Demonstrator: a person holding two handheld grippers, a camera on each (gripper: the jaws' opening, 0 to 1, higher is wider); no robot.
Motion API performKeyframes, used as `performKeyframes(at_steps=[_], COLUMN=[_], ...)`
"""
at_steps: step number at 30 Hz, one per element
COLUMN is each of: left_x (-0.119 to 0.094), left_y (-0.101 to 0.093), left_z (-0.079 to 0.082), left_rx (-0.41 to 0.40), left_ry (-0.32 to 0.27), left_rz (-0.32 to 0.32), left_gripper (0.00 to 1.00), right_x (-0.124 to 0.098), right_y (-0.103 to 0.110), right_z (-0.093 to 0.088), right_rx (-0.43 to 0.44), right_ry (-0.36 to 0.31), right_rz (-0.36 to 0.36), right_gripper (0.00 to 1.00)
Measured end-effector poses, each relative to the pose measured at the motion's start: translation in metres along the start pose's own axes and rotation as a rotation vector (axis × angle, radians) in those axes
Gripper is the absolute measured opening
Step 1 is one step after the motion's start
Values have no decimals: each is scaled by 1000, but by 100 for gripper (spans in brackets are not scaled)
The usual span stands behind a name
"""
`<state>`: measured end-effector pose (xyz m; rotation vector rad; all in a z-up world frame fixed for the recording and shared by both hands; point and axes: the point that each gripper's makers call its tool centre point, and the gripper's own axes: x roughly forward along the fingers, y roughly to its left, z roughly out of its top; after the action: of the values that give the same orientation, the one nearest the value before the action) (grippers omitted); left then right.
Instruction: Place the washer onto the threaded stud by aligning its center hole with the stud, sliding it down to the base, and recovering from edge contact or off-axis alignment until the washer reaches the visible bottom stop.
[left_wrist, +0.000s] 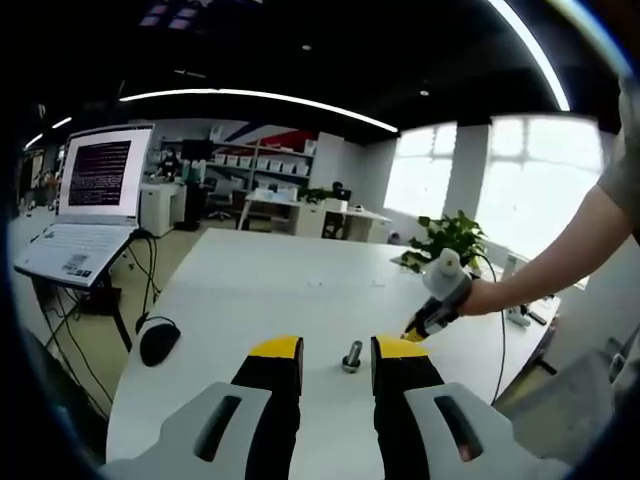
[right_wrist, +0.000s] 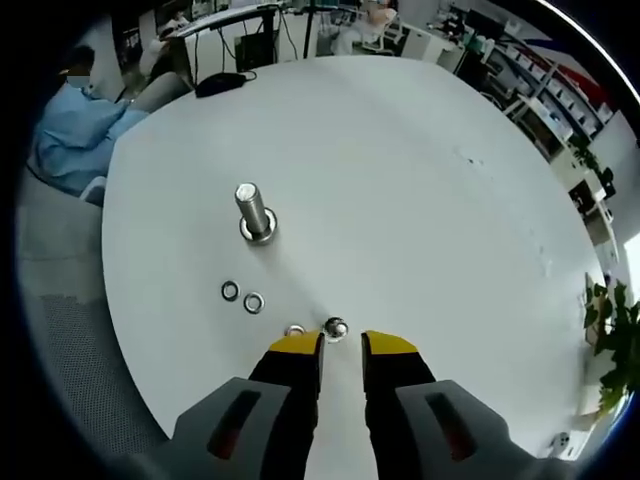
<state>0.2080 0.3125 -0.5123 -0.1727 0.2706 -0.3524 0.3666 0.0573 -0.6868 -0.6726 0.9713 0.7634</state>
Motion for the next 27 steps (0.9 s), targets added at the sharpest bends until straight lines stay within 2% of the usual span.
performKeyframes(at_steps=[5,9,18,27], left_x=[0,0,-1,0], left_y=[0,0,2,2], left_z=[0,0,0,1], left_rx=[3,8,17,22], left_ry=[2,4,3,4], left_rz=[4,6,14,16], left_gripper=[25,25,25,25], right_x=[-5,-9,-16,-23], right_y=[2,5,16,30], right_z=[-9,-25,-48,-51], right_rx=[8,-9,27,37], right_ry=[-5,15,17,14], right_rz=[4,8,25,56], right_gripper=[18,18,18,18])
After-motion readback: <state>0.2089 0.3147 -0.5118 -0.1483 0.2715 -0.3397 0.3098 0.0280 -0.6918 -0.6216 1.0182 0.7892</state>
